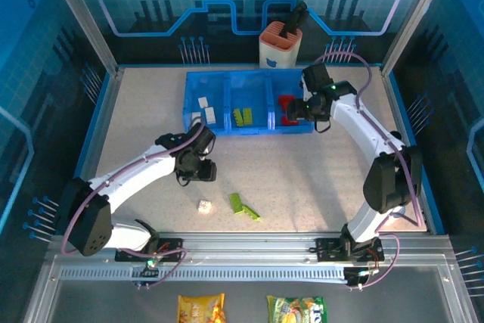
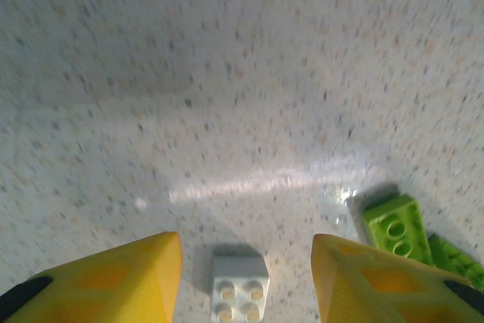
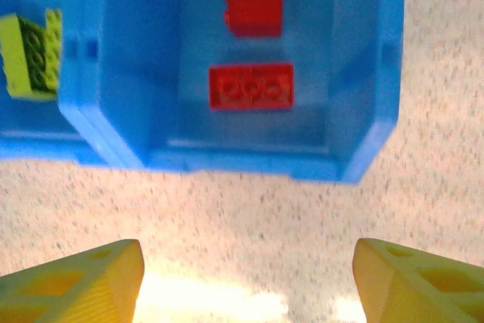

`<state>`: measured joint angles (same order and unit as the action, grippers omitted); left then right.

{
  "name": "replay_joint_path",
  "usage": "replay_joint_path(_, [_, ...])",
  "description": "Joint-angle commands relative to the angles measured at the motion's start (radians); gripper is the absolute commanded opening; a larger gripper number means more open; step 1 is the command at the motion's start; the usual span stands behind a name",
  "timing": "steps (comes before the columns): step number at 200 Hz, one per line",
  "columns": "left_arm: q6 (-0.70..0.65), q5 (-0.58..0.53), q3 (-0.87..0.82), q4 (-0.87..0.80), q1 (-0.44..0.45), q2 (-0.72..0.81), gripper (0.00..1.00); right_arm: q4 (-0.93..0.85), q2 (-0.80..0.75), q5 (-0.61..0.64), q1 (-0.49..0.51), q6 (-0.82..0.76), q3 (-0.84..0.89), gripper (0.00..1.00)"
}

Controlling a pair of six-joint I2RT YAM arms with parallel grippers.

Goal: Sort the legos into containers by color
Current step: Pick up the lego from the middle-left of the table.

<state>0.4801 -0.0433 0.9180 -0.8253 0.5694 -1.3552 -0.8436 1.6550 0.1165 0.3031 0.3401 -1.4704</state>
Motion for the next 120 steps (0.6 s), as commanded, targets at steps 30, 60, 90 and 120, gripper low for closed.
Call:
replay_joint_path(30, [0.163,-0.014,-0.114,0.025,0.111,0.041,0.5,0.03,-0.16,-0.019,0.02,0.04,0.195,0.74])
replay_joint_path(60, [0.211,-0.024,-0.162,0.052,0.171,0.034,0.51,0.031,-0.211,-0.012,0.024,0.043,0.27,0.74])
replay_joint_path(90, [0.231,-0.035,-0.203,0.072,0.198,0.008,0.54,0.023,-0.237,-0.006,0.025,0.04,0.307,0.74])
replay_joint_path(120, [0.243,-0.033,-0.228,0.1,0.212,-0.02,0.53,0.019,-0.235,-0.006,0.027,0.036,0.32,0.74])
